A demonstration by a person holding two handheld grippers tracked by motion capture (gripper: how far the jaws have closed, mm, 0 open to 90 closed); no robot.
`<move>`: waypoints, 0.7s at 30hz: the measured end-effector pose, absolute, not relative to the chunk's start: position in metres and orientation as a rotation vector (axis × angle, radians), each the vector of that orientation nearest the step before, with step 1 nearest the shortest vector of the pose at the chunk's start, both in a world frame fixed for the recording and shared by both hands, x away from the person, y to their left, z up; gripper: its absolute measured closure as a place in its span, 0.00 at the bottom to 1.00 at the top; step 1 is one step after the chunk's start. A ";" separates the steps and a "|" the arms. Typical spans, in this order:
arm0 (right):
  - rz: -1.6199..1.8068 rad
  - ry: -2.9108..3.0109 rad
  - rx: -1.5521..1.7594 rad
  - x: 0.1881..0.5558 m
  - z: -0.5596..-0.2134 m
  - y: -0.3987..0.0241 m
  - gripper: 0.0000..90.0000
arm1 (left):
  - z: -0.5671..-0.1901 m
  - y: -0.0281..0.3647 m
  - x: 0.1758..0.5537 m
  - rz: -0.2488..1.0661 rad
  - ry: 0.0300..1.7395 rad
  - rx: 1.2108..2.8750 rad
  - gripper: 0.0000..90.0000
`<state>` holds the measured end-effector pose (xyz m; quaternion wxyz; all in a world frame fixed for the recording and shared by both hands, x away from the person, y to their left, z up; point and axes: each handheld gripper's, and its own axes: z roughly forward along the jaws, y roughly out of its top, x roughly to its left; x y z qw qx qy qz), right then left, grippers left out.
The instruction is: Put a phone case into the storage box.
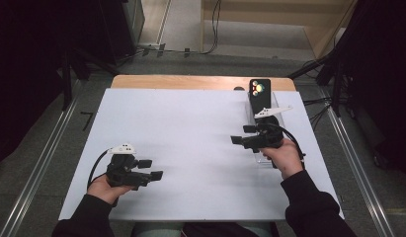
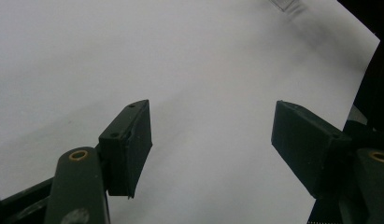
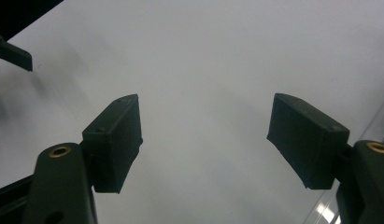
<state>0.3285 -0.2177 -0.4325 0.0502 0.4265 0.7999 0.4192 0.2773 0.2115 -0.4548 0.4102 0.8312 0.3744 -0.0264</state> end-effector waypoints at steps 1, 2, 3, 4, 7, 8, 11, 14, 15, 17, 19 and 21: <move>1.279 2.442 1.296 0.326 -0.434 -0.218 0.27 | -0.455 0.211 0.277 -0.066 0.943 2.093 0.32; 1.281 2.444 1.291 0.323 -0.435 -0.218 0.27 | -0.455 0.211 0.277 -0.066 0.942 2.094 0.32; 1.276 2.450 1.287 0.320 -0.436 -0.218 0.27 | -0.455 0.211 0.277 -0.067 0.940 2.095 0.32; 1.274 2.451 1.281 0.317 -0.436 -0.218 0.27 | -0.455 0.211 0.277 -0.068 0.938 2.094 0.32; 1.292 2.457 1.273 0.310 -0.439 -0.217 0.26 | -0.455 0.211 0.277 -0.070 0.934 2.096 0.32; 1.296 2.464 1.270 0.308 -0.440 -0.217 0.26 | -0.455 0.211 0.277 -0.072 0.934 2.096 0.32; 1.288 2.474 1.255 0.301 -0.441 -0.216 0.26 | -0.455 0.210 0.276 -0.072 0.933 2.098 0.32; 1.284 2.484 1.246 0.295 -0.443 -0.215 0.26 | -0.455 0.209 0.276 -0.075 0.926 2.102 0.32; 1.281 2.489 1.238 0.293 -0.444 -0.215 0.25 | -0.455 0.209 0.276 -0.076 0.926 2.102 0.32; 1.274 2.503 1.231 0.289 -0.446 -0.214 0.25 | -0.455 0.209 0.275 -0.076 0.921 2.104 0.32; 1.268 2.518 1.221 0.286 -0.448 -0.214 0.25 | -0.455 0.208 0.275 -0.082 0.919 2.103 0.32; 1.257 2.531 1.213 0.282 -0.450 -0.215 0.25 | -0.455 0.207 0.274 -0.080 0.916 2.106 0.32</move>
